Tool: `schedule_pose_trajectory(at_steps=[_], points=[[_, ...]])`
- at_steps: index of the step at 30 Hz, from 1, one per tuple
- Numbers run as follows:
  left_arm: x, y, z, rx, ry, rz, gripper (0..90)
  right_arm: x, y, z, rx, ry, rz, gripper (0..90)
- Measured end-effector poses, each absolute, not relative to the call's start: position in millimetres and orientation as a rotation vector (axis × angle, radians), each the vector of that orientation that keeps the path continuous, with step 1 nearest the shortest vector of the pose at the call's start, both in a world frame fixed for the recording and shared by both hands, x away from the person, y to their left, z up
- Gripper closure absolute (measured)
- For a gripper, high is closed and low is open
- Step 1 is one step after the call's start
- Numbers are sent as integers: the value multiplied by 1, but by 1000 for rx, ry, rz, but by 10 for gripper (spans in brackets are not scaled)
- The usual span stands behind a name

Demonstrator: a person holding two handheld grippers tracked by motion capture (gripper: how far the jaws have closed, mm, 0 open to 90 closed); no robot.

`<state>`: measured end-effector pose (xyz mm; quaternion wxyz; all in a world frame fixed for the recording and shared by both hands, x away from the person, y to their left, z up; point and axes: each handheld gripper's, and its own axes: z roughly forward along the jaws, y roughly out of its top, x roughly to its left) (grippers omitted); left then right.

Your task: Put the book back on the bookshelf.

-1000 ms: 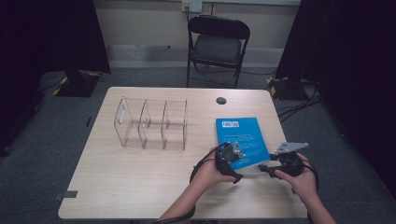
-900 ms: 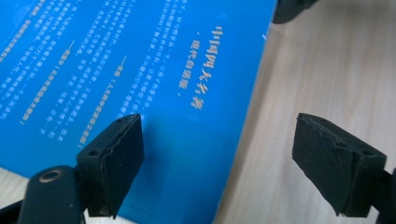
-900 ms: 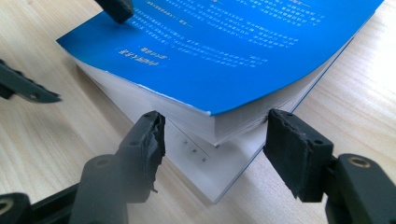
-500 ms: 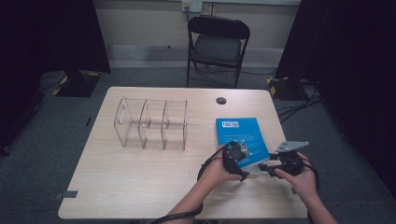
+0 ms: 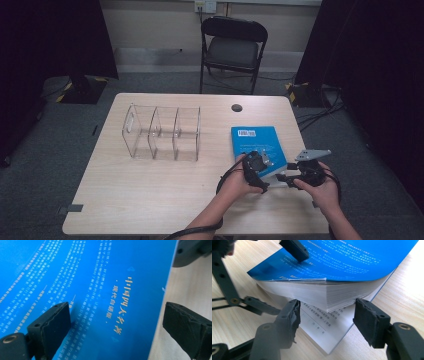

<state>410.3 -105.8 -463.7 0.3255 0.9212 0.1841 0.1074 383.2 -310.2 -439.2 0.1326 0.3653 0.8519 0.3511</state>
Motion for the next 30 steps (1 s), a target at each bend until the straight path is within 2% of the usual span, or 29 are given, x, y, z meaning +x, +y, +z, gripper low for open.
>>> schedule_pose_trajectory(at_steps=[6, 9, 12, 23, 30], points=[[413, -110, -465, 2411, 526, 305, 68, 383, -315, -433, 1095, 2458, 1120, 373], [409, -115, -467, 2461, 470, 364, 25, 383, -318, -426, 1095, 2416, 1179, 401], [408, -114, -467, 2447, 492, 349, 26, 385, -319, -425, 1085, 2425, 1128, 379], [408, -94, -460, 2417, 488, 248, 150, 378, -326, -467, 1062, 2562, 939, 321], [408, -93, -460, 2434, 468, 239, 139, 380, -322, -482, 1033, 2571, 901, 331]])
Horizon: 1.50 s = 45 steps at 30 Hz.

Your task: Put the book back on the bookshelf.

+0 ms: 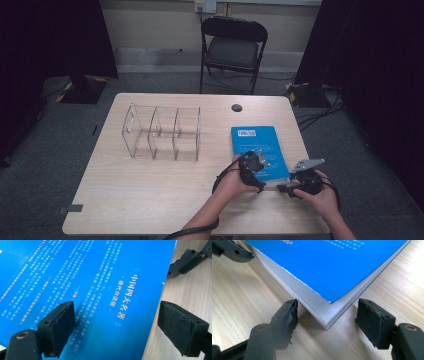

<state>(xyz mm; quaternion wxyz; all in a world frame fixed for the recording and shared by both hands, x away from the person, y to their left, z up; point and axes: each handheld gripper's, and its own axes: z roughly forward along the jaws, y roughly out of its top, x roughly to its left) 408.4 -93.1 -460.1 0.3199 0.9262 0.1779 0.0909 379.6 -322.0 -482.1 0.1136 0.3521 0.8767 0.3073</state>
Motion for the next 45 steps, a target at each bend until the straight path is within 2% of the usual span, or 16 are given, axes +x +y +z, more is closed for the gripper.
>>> schedule_pose_trajectory(at_steps=[2, 12, 13, 16, 25, 31, 39, 43, 45], points=[[408, -93, -461, 2437, 459, 243, 127, 379, -323, -483, 1009, 2574, 917, 374], [406, -94, -463, 2435, 447, 252, 94, 376, -323, -472, 1028, 2553, 948, 426], [407, -94, -462, 2435, 447, 248, 94, 376, -322, -470, 1026, 2552, 949, 469], [409, -93, -462, 2435, 445, 223, 95, 378, -322, -460, 1030, 2547, 1032, 522], [413, -99, -464, 2400, 467, 269, 125, 381, -316, -446, 1020, 2544, 1049, 528], [412, -107, -466, 2399, 459, 270, 64, 382, -315, -443, 1048, 2538, 1052, 528], [411, -114, -467, 2415, 470, 313, 41, 381, -311, -439, 1062, 2529, 1033, 530], [412, -114, -466, 2420, 462, 319, 49, 381, -310, -437, 1064, 2530, 1021, 529], [413, -113, -465, 2416, 471, 317, 82, 382, -310, -437, 1059, 2531, 1019, 530]])
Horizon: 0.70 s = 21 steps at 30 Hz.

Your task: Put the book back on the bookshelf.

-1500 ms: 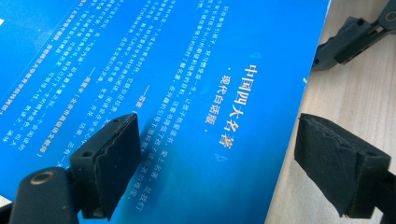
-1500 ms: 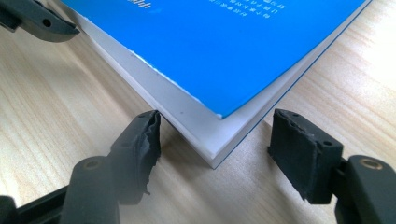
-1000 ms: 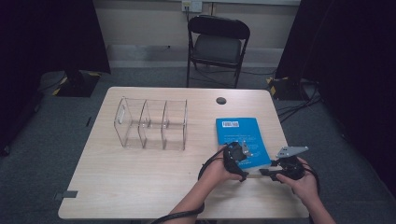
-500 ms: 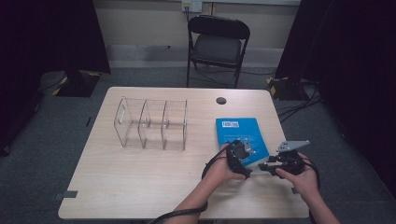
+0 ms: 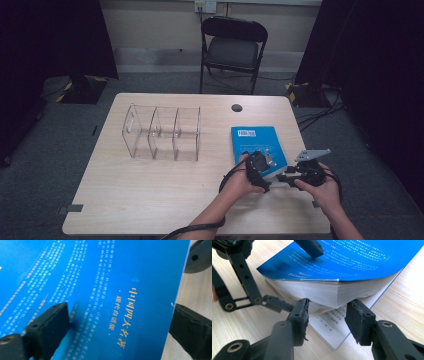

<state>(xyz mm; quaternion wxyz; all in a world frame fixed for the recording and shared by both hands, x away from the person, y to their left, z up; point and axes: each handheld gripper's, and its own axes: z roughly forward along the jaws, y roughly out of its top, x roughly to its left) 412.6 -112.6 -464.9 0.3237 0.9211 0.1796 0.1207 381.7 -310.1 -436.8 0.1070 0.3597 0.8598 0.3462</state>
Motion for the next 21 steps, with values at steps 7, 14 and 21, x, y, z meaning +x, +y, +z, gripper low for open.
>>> schedule_pose_trajectory(at_steps=[7, 14, 21], points=[[412, -112, -464, 2409, 492, 346, 162, 384, -310, -436, 1059, 2546, 1010, 529], [410, -110, -461, 2421, 441, 360, 269, 383, -314, -441, 1087, 2534, 1063, 522], [409, -110, -461, 2415, 346, 363, 369, 383, -316, -456, 1066, 2528, 1049, 338]])
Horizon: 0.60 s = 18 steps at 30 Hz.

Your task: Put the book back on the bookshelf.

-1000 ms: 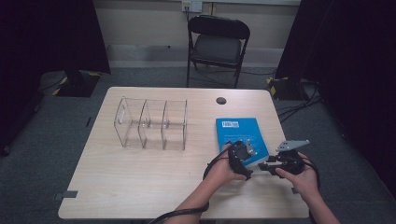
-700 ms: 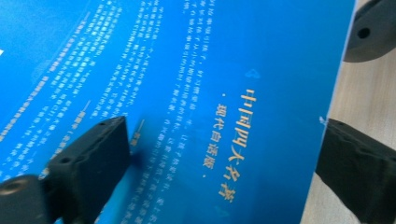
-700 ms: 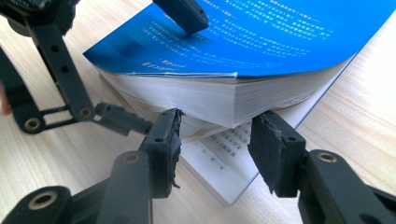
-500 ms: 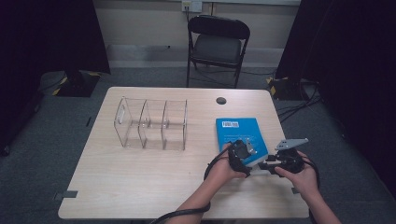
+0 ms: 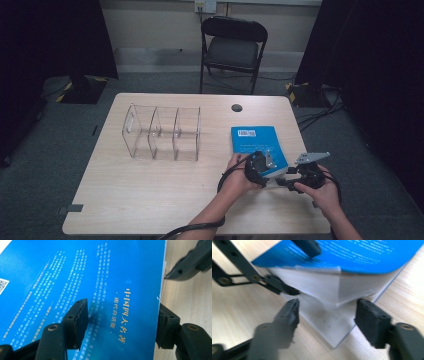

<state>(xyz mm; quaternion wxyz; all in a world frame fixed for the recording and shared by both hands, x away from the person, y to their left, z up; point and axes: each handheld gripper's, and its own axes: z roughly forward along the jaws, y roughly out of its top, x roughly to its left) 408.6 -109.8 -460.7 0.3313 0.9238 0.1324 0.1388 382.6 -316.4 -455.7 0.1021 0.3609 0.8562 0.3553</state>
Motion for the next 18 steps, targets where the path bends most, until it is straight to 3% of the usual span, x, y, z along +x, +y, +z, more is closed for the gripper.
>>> schedule_pose_trajectory(at_steps=[11, 18], points=[[412, -111, -455, 2436, 300, 308, 466, 372, -328, -481, 1102, 2524, 1024, 247], [408, -111, -448, 2466, 318, 326, 575, 366, -331, -491, 1059, 2496, 1019, 189]])
